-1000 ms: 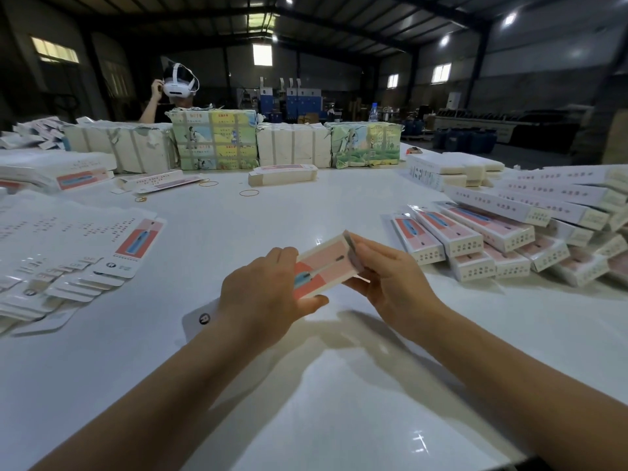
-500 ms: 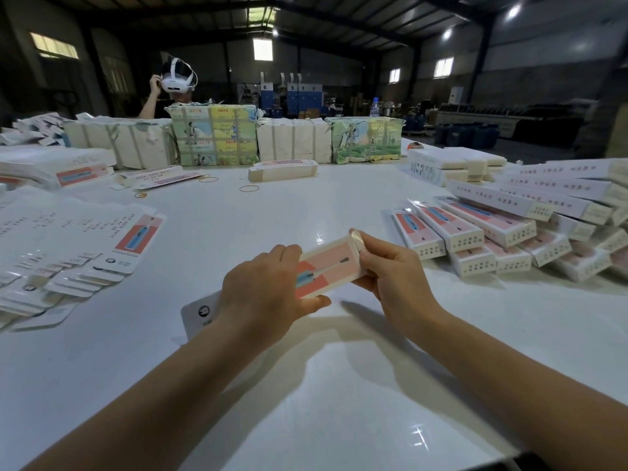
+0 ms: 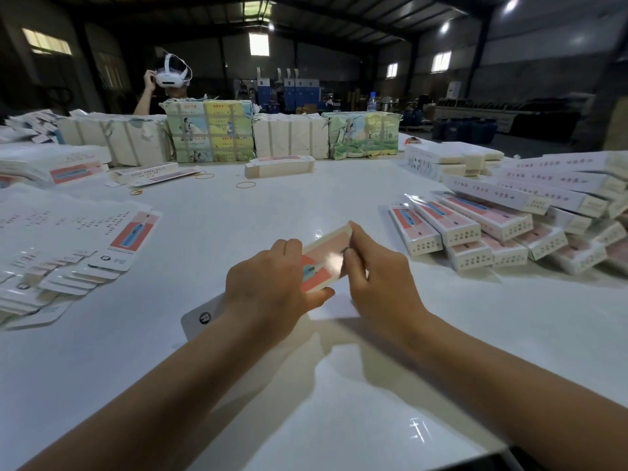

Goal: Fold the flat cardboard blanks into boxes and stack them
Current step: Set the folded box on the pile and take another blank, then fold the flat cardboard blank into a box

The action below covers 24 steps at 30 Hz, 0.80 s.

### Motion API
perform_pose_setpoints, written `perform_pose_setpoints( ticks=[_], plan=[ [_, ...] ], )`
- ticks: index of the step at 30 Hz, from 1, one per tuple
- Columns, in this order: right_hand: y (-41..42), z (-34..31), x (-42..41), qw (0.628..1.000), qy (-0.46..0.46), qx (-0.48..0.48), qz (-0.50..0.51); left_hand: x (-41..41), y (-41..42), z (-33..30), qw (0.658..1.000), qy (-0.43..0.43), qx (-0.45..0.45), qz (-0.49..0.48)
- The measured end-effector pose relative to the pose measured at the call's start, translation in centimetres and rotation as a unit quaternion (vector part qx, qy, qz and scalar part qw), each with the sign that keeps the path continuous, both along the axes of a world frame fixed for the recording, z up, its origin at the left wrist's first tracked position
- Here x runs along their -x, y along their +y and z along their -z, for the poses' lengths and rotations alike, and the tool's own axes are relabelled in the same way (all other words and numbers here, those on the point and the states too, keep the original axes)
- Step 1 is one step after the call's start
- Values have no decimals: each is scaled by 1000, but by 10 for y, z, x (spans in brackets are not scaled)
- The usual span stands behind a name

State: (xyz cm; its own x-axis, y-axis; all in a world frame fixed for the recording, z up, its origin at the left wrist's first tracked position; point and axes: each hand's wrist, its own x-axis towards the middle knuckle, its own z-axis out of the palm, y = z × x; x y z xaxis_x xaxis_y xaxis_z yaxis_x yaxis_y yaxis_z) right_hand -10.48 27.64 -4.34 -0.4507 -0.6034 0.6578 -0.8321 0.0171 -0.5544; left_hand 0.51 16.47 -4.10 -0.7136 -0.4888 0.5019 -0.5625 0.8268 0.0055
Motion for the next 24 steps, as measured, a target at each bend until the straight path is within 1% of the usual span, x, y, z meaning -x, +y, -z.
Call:
perform_pose_setpoints(
  ticks=[2,4,6,8,9,12,14,17,18,19,21,23,24],
  plan=[
    [0,1,-1,1000,-2,2,-3,1,3,-1,1000,-2,-1,-8],
    [0,-1,-1,999,-49,-5,-17,0,1,-2,1000,0,-21,-4],
    [-1,-4,1,988,-144,-6,-53,-2,-3,-2,998,7,-56,3],
    [-1,-6,1,966,-249,8,-75,-3,-7,-3,996,20,-89,6],
    [-2,-4,1,961,-266,7,-80,-4,-9,-3,995,25,-96,9],
    [-1,0,-2,978,-174,-35,-106,-7,-16,-2,994,31,-102,20],
    [0,0,-2,976,-162,-51,-133,-11,-21,-2,993,29,-111,31],
    [0,0,8,985,-128,-46,-108,-14,-26,-8,991,26,-126,47],
    [1,0,10,989,-101,-45,-102,-15,-27,-10,989,21,-134,54],
    [3,-2,12,991,-59,-57,-105,-15,-27,-11,988,9,-141,64],
    [4,-2,15,985,51,-114,-119,-17,-28,-11,983,-30,-157,95],
    [4,-1,19,964,174,-169,-107,-19,-29,-9,977,-67,-167,119],
    [2,1,19,953,223,-180,-95,-21,-30,-8,974,-80,-172,122]
  ],
)
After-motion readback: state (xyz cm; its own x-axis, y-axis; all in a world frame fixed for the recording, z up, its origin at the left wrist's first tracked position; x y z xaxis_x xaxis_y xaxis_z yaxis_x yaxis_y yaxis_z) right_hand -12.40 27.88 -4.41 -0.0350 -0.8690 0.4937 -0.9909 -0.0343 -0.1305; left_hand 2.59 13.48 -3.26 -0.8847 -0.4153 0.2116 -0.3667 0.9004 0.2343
